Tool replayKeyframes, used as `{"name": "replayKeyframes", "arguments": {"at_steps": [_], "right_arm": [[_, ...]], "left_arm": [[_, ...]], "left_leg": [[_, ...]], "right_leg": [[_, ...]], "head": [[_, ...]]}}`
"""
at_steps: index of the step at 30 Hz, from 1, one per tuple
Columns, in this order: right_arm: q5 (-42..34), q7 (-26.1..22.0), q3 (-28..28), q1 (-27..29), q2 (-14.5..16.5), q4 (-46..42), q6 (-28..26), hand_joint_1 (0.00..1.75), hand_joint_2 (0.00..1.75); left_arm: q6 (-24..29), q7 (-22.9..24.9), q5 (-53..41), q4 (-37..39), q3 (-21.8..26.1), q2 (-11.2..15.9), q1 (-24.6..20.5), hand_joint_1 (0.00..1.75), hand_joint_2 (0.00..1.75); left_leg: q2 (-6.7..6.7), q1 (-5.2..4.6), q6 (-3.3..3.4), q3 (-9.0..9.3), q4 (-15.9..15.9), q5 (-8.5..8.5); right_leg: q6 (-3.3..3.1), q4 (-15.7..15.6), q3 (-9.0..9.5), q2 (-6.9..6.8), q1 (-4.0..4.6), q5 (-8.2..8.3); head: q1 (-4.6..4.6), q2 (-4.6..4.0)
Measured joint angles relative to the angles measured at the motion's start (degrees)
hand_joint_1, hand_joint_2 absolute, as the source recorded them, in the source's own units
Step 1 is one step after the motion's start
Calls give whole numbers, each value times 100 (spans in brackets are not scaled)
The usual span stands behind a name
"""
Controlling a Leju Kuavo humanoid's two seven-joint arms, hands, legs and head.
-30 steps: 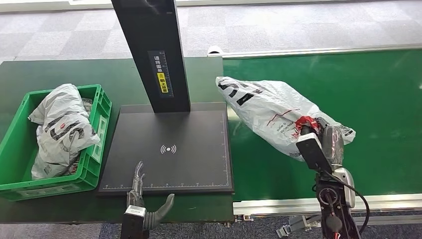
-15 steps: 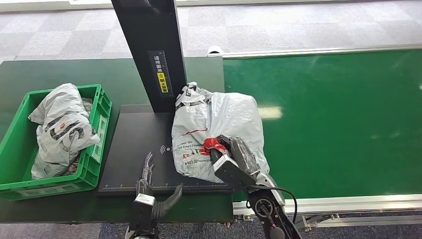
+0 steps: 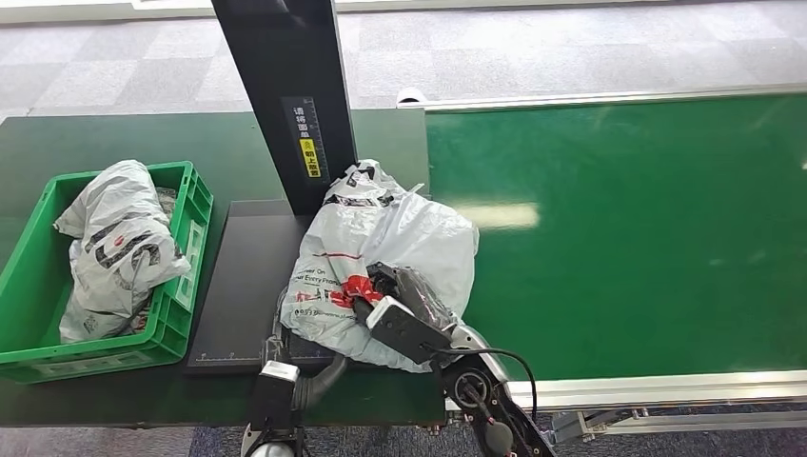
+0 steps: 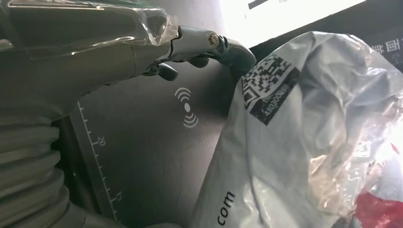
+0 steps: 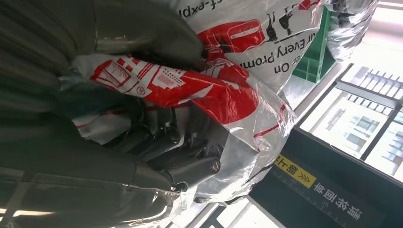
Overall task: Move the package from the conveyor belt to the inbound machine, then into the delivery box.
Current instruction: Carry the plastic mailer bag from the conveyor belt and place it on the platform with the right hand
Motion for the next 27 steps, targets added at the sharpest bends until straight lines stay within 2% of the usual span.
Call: {"name": "replayKeyframes", "arguments": {"at_steps": [4,8,16,23,27], "right_arm": [[-452,-488,-84,-94,-109,-32,-7,0,175],[-987,-911,-461,66,-411,-661,26,0,175],[-1091,-966,-1044,349,-715,-1668,53,0,175],[-1028,-1016,-1109,493,-790,-2014,-33,0,175],[-1028,-1025,-1109,508,-792,-2106,-38,0,175]], "left_arm": [[181,0,-7,2,123,2,53,0,175],[270,0,-15,-186,351,100,265,0,175],[202,-1,-368,-1023,755,307,402,0,175],[172,-1,-587,-2200,1105,407,371,0,175],[-175,11,-838,-2740,1146,450,330,0,175]], "left_leg": [[0,-1,0,1,1,1],[-1,-1,1,-2,2,-2],[0,-2,-1,0,1,-3],[-1,0,-4,2,1,2],[0,0,-4,0,1,2]], "right_leg": [[1,0,0,0,-1,0],[2,-1,-1,-1,-3,-1],[0,-2,-1,0,-2,0],[-1,0,1,0,1,1],[-1,0,1,-1,0,1]], "head": [[-1,0],[1,0],[-2,0],[-1,0],[-1,0]]}}
